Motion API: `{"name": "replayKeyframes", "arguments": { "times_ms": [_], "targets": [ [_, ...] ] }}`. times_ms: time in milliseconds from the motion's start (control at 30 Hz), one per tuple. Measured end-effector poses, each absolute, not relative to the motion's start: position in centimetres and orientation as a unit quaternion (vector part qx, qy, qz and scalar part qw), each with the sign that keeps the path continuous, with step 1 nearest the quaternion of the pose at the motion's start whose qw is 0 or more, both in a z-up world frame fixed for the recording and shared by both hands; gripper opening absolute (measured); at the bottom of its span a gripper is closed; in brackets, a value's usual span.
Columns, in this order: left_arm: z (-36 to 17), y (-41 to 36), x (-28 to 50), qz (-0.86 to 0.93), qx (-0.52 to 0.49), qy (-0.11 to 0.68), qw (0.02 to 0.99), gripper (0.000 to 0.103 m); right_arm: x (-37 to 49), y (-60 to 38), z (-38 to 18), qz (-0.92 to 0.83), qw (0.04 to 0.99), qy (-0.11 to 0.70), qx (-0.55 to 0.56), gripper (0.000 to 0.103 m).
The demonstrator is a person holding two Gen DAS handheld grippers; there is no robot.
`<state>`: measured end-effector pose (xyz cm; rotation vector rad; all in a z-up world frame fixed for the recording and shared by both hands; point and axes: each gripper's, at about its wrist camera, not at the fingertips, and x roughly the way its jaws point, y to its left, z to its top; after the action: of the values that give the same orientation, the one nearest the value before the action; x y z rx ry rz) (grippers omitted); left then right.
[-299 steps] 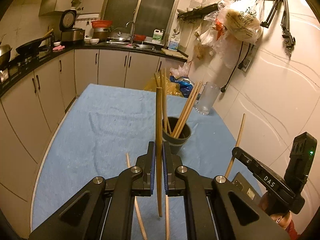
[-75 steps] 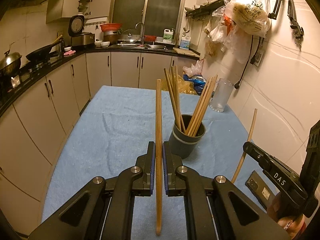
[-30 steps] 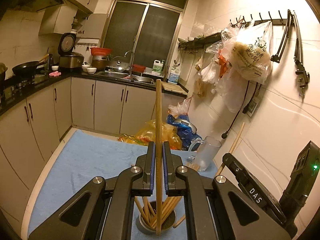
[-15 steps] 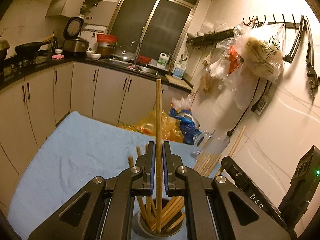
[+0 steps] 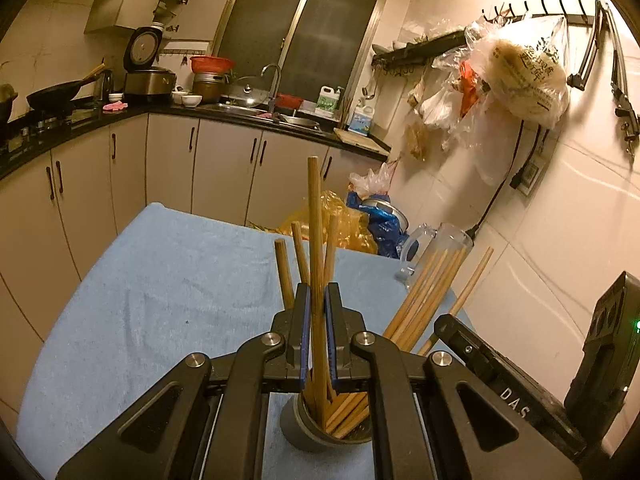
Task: Organize utensils
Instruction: 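Lower both chopsticks into the black cup and open both tools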
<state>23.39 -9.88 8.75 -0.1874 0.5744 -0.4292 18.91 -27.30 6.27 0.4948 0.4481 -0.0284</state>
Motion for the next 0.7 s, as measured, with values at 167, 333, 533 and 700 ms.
{"name": "replayKeyframes", "arguments": {
  "times_ms": [167,333,533,700],
  "targets": [
    [9.1,-9.8,23.0,-0.208,-0.085,0.28,0.933,0.007,18.4,-27.4,6.5,-0.01,0.943,0.227,0.243,0.009],
    [9.1,-9.6,22.6,-0.202,-0.08,0.282,0.934,0.007,17.4,-27.3,6.7,-0.01,0.944,0.225,0.242,0.012],
    [9.2,-9.2,21.3,-0.196,-0.072,0.279,0.937,0.007,15.8,-27.3,7.3,-0.008,0.945,0.218,0.243,0.018],
    [9.6,-8.4,20.0,-0.187,-0.069,0.269,0.942,0.007,13.8,-26.9,8.2,-0.01,0.949,0.206,0.24,0.023]
  ]
}}
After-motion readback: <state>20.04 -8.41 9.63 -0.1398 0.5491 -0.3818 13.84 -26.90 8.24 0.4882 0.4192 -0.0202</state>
